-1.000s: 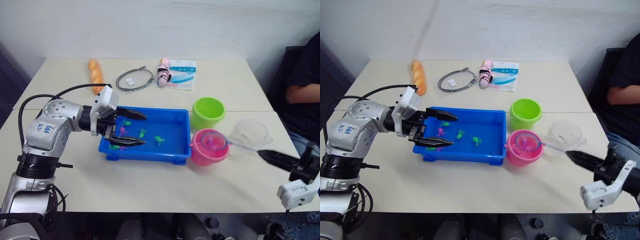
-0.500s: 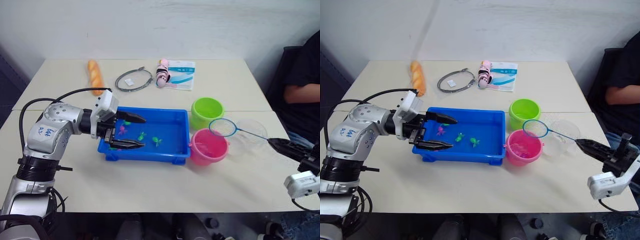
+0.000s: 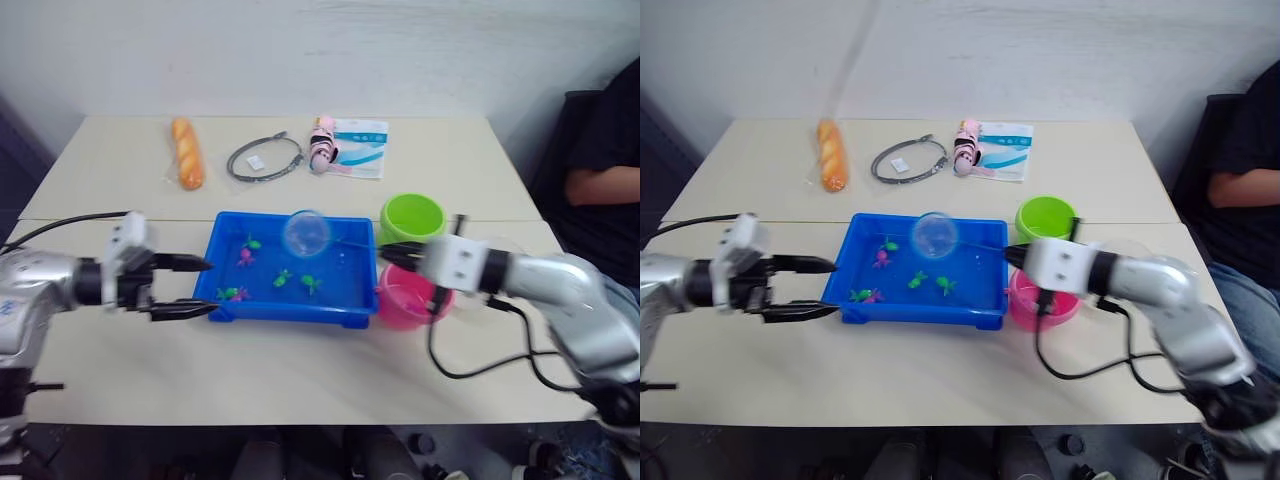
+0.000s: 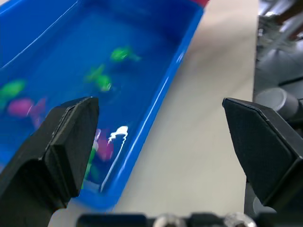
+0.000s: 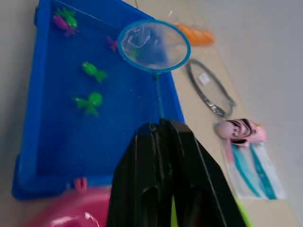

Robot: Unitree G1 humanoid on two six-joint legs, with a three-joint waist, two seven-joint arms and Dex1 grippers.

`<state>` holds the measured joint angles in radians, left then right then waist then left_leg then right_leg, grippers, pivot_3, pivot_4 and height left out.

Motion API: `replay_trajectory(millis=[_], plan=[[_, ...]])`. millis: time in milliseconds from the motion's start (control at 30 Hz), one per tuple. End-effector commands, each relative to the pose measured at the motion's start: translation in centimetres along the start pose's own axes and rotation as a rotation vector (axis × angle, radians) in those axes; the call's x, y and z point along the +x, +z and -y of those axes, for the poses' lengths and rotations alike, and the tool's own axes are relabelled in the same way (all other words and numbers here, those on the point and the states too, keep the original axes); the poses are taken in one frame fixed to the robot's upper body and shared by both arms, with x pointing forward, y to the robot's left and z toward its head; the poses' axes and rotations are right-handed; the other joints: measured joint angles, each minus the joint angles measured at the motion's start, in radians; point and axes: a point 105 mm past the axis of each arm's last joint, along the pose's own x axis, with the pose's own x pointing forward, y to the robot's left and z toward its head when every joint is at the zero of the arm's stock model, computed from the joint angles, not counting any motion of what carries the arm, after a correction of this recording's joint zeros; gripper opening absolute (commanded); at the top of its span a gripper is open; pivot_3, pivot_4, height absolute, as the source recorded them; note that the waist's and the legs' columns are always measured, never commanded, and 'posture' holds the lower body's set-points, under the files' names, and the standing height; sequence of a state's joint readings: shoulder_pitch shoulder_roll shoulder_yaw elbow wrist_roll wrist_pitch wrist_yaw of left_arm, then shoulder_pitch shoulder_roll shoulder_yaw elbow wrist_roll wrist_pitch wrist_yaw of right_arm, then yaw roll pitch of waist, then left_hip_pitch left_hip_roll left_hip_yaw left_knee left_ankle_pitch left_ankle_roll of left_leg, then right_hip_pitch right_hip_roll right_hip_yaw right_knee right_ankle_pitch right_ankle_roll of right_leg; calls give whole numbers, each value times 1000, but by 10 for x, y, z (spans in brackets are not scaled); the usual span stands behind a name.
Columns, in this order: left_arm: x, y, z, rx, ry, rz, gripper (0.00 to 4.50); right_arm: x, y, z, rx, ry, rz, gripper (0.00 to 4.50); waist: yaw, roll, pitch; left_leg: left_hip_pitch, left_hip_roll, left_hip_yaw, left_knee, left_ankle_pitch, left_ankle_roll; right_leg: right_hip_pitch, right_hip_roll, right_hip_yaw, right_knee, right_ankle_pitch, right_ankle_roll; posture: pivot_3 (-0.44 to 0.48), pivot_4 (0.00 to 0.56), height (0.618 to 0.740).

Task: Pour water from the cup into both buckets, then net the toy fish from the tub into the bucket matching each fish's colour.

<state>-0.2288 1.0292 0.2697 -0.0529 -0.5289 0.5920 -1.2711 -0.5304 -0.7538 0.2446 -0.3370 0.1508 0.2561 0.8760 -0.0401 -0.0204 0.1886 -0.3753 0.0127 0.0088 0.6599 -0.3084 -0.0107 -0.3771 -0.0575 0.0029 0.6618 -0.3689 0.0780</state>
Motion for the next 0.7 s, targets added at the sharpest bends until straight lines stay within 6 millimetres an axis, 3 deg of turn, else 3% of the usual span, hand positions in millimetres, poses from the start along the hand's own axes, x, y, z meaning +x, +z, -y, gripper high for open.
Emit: replay_trajectory(millis=[33,200,333,700], plan=[[-24,2,7,8,72,-7,4478,26,6,-12,59,140,-15,0,1,0,0,0,0,0,0,-1,2,0,-1,0,-1,0,0,0,150,740],[-39,-9,15,-24,133,-44,4478,52,6,-16,-37,224,-53,0,14,0,0,-1,-2,-1,-2,-3,5,0,-3,-2,-2,0,-1,0,150,740],[-43,-14,18,-29,158,-62,4478,60,-2,-15,-111,246,-79,0,10,0,0,-1,-3,-1,-3,-3,5,0,-3,-3,-3,0,-1,0,150,740],[-46,-16,14,-35,192,-53,4478,83,17,-5,-137,211,11,0,-13,0,0,0,-3,-1,-9,-1,2,-3,-3,-3,-1,-1,-1,0,150,740]])
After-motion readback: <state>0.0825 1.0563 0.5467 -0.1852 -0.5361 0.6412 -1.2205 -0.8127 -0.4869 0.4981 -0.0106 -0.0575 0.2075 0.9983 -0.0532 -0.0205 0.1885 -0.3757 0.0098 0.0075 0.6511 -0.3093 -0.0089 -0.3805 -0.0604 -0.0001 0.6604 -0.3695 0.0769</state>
